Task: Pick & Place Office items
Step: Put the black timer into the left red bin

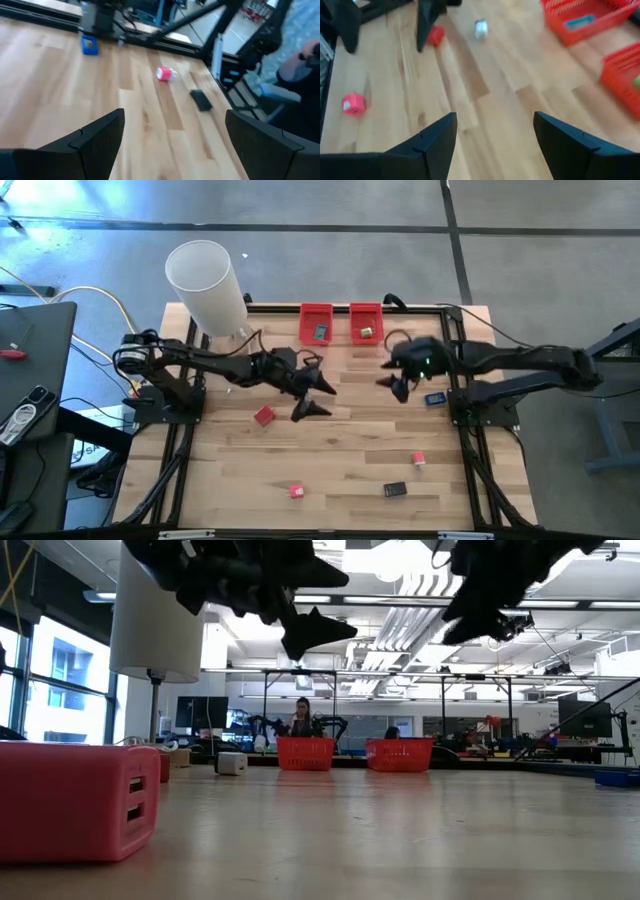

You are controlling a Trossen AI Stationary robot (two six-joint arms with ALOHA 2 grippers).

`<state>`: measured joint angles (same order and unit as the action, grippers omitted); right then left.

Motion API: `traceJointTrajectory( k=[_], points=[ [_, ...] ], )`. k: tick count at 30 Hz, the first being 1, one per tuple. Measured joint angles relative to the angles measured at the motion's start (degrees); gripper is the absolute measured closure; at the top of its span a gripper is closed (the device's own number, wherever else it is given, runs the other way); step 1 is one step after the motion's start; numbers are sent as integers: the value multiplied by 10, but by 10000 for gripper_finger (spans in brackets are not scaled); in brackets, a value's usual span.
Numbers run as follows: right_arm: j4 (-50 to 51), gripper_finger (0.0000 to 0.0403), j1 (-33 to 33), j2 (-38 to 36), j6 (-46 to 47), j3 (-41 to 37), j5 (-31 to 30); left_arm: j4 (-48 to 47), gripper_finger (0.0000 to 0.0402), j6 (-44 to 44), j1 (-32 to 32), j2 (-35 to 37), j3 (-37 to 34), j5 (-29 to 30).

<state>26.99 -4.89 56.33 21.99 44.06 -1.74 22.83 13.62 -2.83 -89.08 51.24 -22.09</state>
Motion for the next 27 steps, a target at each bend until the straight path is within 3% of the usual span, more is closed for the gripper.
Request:
traceJointTrajectory(
  k=[7, 16, 22, 27],
  points=[
    [-77, 151, 161, 0, 80, -78, -128, -2, 64, 13, 71, 0, 0, 65],
    [-111, 151, 458, 18, 175, -89, -337, 0, 64, 18, 130, 0, 0, 160],
    [-212, 151, 618, 93, 199, -89, -425, 1, 64, 38, 146, 0, 0, 178],
    [-290, 151, 685, 187, 230, -89, -450, 1, 64, 38, 160, 0, 0, 179]
  ],
)
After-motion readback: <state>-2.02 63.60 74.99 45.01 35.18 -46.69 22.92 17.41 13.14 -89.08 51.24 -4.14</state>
